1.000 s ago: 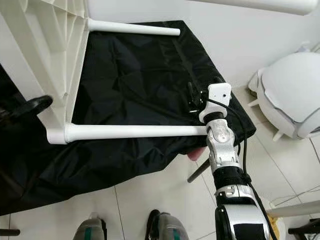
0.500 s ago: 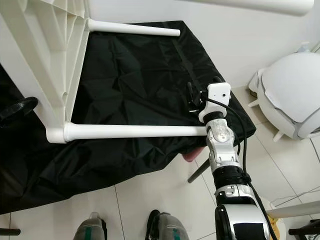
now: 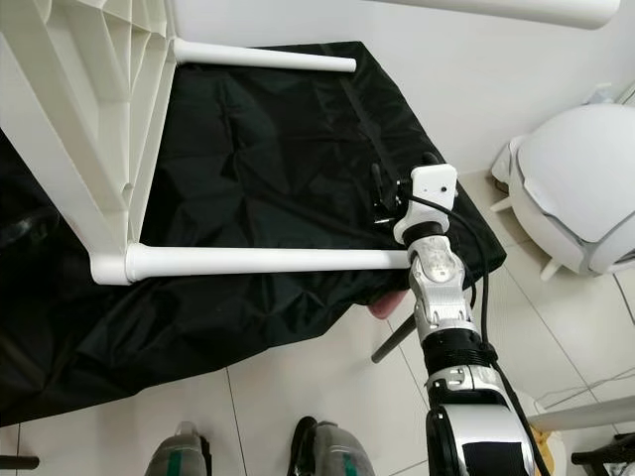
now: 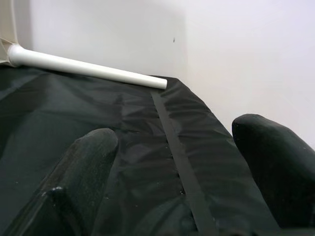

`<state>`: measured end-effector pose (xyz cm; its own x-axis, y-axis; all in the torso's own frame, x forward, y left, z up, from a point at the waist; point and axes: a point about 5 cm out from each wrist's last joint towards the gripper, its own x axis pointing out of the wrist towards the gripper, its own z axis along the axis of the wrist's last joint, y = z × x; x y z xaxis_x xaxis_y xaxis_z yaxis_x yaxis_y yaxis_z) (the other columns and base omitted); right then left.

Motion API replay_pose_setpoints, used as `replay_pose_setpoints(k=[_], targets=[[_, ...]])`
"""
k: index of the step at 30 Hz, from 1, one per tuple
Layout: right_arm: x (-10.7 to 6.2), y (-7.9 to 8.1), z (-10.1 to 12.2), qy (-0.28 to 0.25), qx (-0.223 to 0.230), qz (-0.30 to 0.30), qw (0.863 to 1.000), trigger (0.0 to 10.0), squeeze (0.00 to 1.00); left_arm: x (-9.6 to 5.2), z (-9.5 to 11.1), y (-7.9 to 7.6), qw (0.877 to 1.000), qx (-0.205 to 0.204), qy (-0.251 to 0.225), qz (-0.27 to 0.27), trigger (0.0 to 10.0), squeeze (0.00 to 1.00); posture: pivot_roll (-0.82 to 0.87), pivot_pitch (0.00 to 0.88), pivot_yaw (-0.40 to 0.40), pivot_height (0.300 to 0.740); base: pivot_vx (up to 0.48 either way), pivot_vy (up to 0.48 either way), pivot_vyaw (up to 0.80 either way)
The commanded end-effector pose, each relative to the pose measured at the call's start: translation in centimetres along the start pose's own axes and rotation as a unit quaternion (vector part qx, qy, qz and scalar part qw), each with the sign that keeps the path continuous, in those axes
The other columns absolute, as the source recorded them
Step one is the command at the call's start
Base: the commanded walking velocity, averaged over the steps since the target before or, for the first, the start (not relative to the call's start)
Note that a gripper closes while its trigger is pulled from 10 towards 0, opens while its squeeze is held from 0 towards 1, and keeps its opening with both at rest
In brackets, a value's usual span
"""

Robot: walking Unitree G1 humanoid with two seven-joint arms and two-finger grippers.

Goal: Building children table

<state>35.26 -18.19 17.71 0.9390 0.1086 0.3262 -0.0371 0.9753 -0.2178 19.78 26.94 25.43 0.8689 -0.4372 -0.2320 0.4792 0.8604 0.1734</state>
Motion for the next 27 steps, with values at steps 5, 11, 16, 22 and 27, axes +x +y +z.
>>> replay_pose_setpoints(k=[5, 11, 16, 22, 27], targets=[[0.4, 0.3, -0.2, 0.007, -0.001, 0.016, 1.000, 10.0, 0.00, 0.6, -0.8, -2.8, 0.987, 0.016, 0.035, -0.154, 10.0, 0.00, 0.18, 0.119, -0.091, 0.740, 0.000, 0.000, 0.00], [1.2, 1.3, 0.2, 0.002, 0.002, 0.035, 0.999, 10.0, 0.00, 3.2, 0.1, -4.0, 0.976, 0.013, 0.000, -0.219, 10.0, 0.00, 0.20, 0.105, -0.102, 0.740, 0.000, 0.000, 0.00], [1.5, 1.3, 0.3, -0.001, 0.002, 0.036, 0.999, 10.0, 0.00, 4.2, 1.0, -4.4, 0.971, 0.020, -0.026, -0.237, 10.0, 0.00, 0.19, 0.095, -0.104, 0.740, 0.000, 0.000, 0.00], [1.8, 1.1, 0.6, -0.006, 0.000, 0.033, 0.999, 10.0, 0.00, 5.3, 1.9, -4.9, 0.961, 0.028, -0.050, -0.270, 10.0, 0.00, 0.18, 0.094, -0.093, 0.740, 0.000, 0.000, 0.00], [1.7, 0.8, 0.6, -0.009, 0.000, 0.024, 1.000, 10.0, 0.00, 6.1, 2.1, -4.9, 0.959, 0.033, -0.049, -0.278, 10.0, 0.00, 0.16, 0.098, -0.080, 0.740, 0.000, 0.000, 0.00]])
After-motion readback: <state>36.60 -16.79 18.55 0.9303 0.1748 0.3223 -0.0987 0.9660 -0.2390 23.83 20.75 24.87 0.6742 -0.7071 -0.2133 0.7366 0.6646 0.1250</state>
